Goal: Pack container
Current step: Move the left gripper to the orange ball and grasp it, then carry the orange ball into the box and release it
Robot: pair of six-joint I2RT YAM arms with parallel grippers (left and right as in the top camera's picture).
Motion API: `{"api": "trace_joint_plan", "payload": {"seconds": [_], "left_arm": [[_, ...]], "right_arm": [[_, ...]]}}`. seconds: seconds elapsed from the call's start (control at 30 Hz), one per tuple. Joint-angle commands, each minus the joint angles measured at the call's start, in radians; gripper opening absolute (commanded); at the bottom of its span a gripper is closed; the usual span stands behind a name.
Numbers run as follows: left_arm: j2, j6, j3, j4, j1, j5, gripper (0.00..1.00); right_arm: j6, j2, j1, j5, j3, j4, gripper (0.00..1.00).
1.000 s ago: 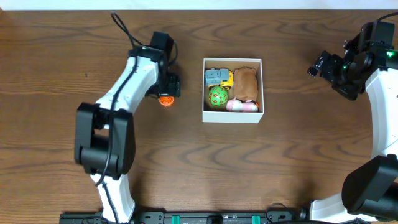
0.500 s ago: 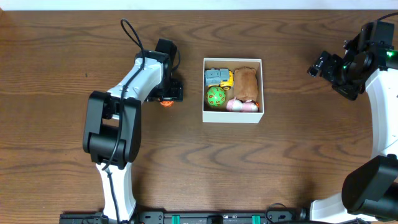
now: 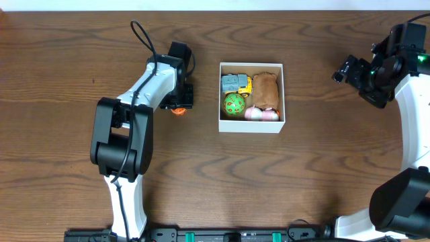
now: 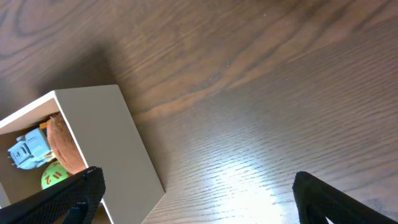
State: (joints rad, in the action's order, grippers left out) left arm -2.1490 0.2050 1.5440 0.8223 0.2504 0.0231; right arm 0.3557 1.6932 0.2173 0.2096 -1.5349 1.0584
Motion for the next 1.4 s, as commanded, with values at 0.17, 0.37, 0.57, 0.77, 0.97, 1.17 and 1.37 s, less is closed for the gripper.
{"api": "trace_joint_plan", "payload": {"seconds": [0.17, 0.37, 0.57, 0.77, 0.97, 1.17, 1.37], "left_arm": [[0.05, -0.029, 0.082, 0.111, -0.002, -0.005, 0.44], [0.177, -0.03, 0.237, 0.229, 0.026, -0.003, 0.44], [0.3, -0.067, 0.29, 0.167, 0.16, 0.027, 0.44], [0.25, -0.146, 0.282, 0.048, 0.326, 0.025, 0.44], [0.095, -0.145, 0.282, 0.002, 0.4, 0.014, 0.44], [0.014, -0.145, 0.282, 0.002, 0.41, 0.016, 0.5], [0.016, -0.145, 0.285, 0.003, 0.411, 0.014, 0.76]], "right_arm": [[0.003, 0.0, -0.008, -0.003, 0.006, 0.0, 0.99], [0.003, 0.0, -0.008, -0.003, 0.006, 0.0, 0.99], [0.003, 0.0, -0.008, -0.003, 0.006, 0.0, 0.99], [0.003, 0.0, -0.008, -0.003, 0.006, 0.002, 0.99], [0.003, 0.0, -0.008, -0.003, 0.006, 0.006, 0.99], [0.003, 0.0, -0.008, -0.003, 0.006, 0.009, 0.99], [0.009, 0.0, -0.008, -0.003, 0.006, 0.009, 0.99]]}}
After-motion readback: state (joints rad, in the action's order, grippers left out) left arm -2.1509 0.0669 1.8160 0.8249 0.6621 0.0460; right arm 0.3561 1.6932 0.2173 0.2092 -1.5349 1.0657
